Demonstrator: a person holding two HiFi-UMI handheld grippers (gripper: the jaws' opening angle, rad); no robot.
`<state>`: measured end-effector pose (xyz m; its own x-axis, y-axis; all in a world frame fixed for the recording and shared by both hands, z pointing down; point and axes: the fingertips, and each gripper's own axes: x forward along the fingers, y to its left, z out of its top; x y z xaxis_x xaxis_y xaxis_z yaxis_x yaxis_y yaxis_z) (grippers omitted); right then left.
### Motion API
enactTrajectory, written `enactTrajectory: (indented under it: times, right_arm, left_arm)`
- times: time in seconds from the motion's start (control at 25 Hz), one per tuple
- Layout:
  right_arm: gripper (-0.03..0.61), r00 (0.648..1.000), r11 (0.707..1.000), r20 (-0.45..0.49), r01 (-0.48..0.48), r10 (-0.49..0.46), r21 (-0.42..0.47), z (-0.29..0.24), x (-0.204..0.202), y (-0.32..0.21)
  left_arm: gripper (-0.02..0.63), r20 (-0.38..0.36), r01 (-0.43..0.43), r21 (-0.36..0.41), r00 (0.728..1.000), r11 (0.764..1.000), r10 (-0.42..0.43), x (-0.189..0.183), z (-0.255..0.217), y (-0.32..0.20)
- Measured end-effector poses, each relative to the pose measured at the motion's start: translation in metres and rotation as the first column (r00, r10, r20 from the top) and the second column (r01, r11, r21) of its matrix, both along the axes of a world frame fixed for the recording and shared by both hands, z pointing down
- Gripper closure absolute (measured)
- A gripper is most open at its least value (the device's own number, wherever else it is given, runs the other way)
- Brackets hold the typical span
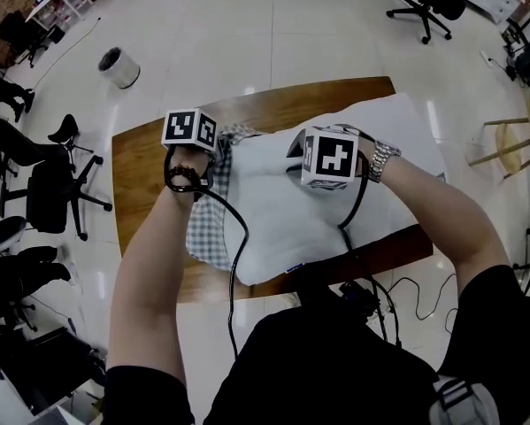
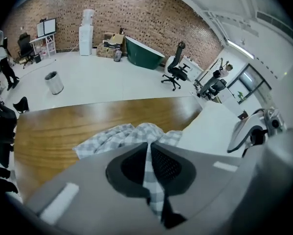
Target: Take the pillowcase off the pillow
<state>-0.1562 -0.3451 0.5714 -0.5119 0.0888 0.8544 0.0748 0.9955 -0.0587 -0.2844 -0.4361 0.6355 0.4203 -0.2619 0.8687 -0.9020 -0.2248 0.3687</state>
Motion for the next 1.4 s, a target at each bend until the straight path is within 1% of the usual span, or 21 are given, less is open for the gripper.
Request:
enactTrajectory:
  times: [0.12,0.24,0.32,0.44,0.56,0.72,0.84,0.92,1.04,1.16,1.32,1.4]
  right_arm:
    - [0.512,1.0,1.0,-0.003,0.006,-0.006,0.008,-0.01,0.014,0.005]
    - [0.515,1.0,1.0,-0.016,-0.003,0.003,0.024,-0.015,0.019,0.007]
    - [0.521,0.999,0.999,-0.034,-0.013,0.014,0.037,-0.016,0.022,0.008]
    - [0.522,0.998,0.998,-0.055,-0.038,0.04,0.047,-0.016,0.036,0.009]
    - [0.522,0.995,0.996,-0.071,-0.067,0.071,0.065,-0.015,0.053,0.004]
    - [0.52,0.992,0.99,-0.07,-0.095,0.103,0.102,-0.012,0.07,-0.005]
    - [0.515,0.99,0.983,-0.058,-0.119,0.128,0.139,-0.007,0.082,-0.013]
    - [0.509,0.988,0.981,-0.065,-0.129,0.139,0.146,-0.007,0.084,-0.012]
    - [0.503,0.985,0.981,-0.097,-0.131,0.146,0.144,-0.013,0.079,-0.007]
    - [0.482,0.982,0.976,-0.102,-0.144,0.162,0.164,-0.016,0.08,-0.006]
    - [0.404,0.978,0.959,-0.052,-0.186,0.201,0.214,-0.019,0.074,0.003]
    - [0.394,0.975,0.945,-0.015,-0.211,0.222,0.25,-0.027,0.065,0.006]
  left_arm:
    - [0.607,0.063,0.015,0.03,0.998,0.999,-0.017,-0.025,-0.003,-0.003]
    - [0.607,0.068,0.04,0.035,0.997,0.999,-0.042,-0.051,-0.004,0.001]
    - [0.607,0.084,0.045,0.04,0.995,0.998,-0.048,-0.067,-0.006,0.007]
    - [0.607,0.122,0.047,0.05,0.991,0.998,-0.053,-0.086,-0.006,0.016]
    - [0.607,0.141,0.08,0.057,0.986,0.995,-0.088,-0.111,-0.008,0.025]
    - [0.607,0.165,0.134,0.077,0.975,0.988,-0.145,-0.149,-0.017,0.037]
    - [0.607,0.197,0.163,0.094,0.964,0.982,-0.178,-0.17,-0.025,0.05]
    - [0.607,0.222,0.183,0.104,0.954,0.978,-0.202,-0.187,-0.029,0.058]
    - [0.607,0.241,0.215,0.111,0.941,0.97,-0.236,-0.212,-0.039,0.069]
    - [0.607,0.256,0.234,0.123,0.931,0.964,-0.259,-0.221,-0.048,0.079]
    - [0.602,0.262,0.234,0.184,0.925,0.955,-0.277,-0.227,-0.051,0.098]
    - [0.543,0.265,0.217,0.214,0.925,0.952,-0.271,-0.23,-0.052,0.104]
